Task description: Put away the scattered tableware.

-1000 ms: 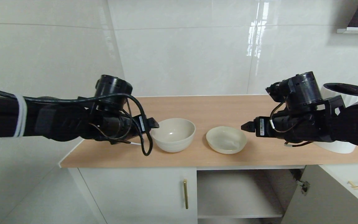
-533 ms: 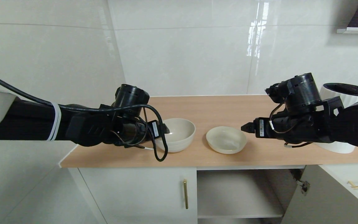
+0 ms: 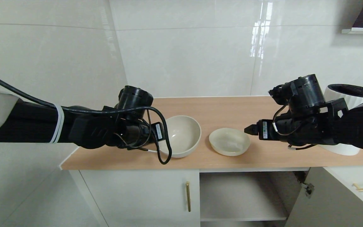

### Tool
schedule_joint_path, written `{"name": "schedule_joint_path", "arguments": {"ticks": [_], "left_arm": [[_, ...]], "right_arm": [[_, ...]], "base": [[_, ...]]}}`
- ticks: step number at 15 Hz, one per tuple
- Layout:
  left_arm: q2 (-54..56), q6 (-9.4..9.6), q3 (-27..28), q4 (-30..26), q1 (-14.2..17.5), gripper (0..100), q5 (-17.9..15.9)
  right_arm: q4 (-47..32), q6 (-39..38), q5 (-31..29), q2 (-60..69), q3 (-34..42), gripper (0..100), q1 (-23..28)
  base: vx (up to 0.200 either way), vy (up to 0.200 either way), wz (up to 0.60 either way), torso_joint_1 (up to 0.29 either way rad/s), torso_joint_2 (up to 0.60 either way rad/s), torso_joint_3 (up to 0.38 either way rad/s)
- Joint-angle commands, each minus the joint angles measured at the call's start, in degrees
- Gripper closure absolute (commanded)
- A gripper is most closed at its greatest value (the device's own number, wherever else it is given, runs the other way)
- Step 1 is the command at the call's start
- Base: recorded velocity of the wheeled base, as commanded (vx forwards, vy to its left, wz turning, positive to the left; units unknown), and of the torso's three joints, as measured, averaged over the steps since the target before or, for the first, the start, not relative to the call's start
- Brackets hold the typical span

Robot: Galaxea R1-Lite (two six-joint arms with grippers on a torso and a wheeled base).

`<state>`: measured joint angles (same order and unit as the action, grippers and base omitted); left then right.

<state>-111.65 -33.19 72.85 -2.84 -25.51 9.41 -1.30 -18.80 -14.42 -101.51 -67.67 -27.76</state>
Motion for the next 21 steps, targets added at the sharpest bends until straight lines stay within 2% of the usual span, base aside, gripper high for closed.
{"name": "schedule_joint_path", "arguments": {"ticks": [1,4,8,12,21], "left_arm": [[2.2,-0.12,-0.7,-0.1,0.0,100,0.0],[6.3,-0.2,-2.0,-0.1,-0.6,100,-0.2],[12.1,0.06,-5.4,2.4,-0.7,100,-2.9],[13.7,0.24,-6.1,2.6,-1.6,100,-3.2],[15.2,0.32,-6.6,2.6,-2.3,100,-3.2]], "right_arm": [[0.0,0.0,0.0,0.0,-0.1,0,0.0],[0.0,0.0,0.0,-0.5,-0.2,0,0.0],[-0.1,0.1,0.0,-3.2,-0.2,0,0.0],[0.0,0.2,-7.9,-9.3,-2.1,0,0.0],[0.1,-1.7,-8.1,-13.7,-4.8,0,0.0]], "base": [[0.0,0.0,0.0,0.0,0.0,0.0],[0.0,0.0,0.0,0.0,0.0,0.0],[0.0,0.0,0.0,0.0,0.0,0.0],[0.0,0.0,0.0,0.0,0.0,0.0],[0.0,0.0,0.0,0.0,0.0,0.0]]}}
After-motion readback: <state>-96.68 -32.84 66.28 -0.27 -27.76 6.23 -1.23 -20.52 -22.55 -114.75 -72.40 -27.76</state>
